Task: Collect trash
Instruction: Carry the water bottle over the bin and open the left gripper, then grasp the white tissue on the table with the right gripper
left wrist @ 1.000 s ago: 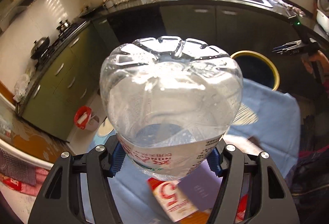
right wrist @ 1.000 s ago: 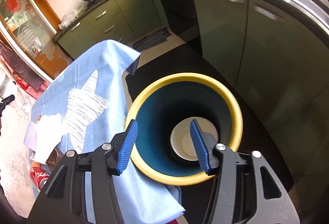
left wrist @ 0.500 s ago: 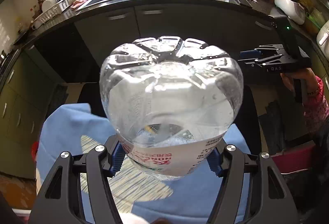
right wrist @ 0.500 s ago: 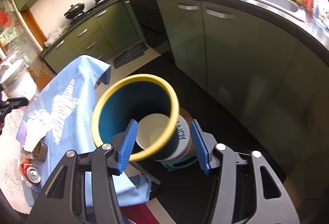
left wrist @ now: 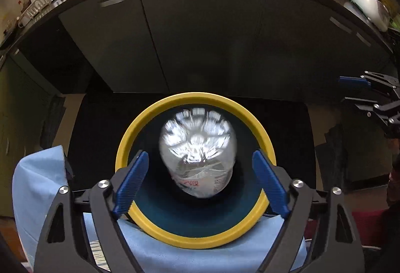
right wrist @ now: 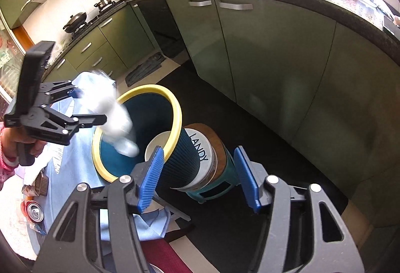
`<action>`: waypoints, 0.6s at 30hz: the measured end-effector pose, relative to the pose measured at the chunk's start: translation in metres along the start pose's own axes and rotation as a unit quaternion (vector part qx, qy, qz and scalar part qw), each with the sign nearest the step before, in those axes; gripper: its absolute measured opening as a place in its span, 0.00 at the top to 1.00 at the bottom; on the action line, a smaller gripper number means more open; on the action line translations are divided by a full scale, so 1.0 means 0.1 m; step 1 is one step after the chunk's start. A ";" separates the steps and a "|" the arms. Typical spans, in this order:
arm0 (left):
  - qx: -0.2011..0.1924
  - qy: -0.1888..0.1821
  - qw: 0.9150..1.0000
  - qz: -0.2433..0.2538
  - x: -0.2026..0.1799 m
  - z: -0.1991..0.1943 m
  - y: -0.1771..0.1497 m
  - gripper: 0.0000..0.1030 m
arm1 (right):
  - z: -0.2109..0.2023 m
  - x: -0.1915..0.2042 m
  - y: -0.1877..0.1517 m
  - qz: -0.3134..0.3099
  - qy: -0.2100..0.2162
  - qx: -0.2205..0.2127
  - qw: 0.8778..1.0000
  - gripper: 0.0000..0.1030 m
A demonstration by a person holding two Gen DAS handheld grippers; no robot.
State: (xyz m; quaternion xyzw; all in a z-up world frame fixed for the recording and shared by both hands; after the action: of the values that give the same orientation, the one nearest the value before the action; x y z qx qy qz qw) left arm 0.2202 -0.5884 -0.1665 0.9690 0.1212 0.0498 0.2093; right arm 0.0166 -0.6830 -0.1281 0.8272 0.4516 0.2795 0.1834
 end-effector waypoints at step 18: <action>-0.149 0.085 0.975 -0.138 0.65 -2.37 -1.36 0.08 | 0.17 0.82 -0.01 -0.104 0.042 0.027 0.993 0.46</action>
State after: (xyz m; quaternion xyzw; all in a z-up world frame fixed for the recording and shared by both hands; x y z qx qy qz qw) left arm 0.2193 -0.3583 -0.0055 0.8931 0.2619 0.1199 0.3456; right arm 0.0627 -0.6143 -0.1176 0.7681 0.5495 0.2812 0.1702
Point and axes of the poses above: each gripper's, at about its wrist camera, not at the fingertips, and z roughly the way its jaws point, x to its left, y to its top, the point moved 4 cm from there along z, roughly the way its jaws point, and after that the axes turned 2 degrees about y, right-handed, at the moved point
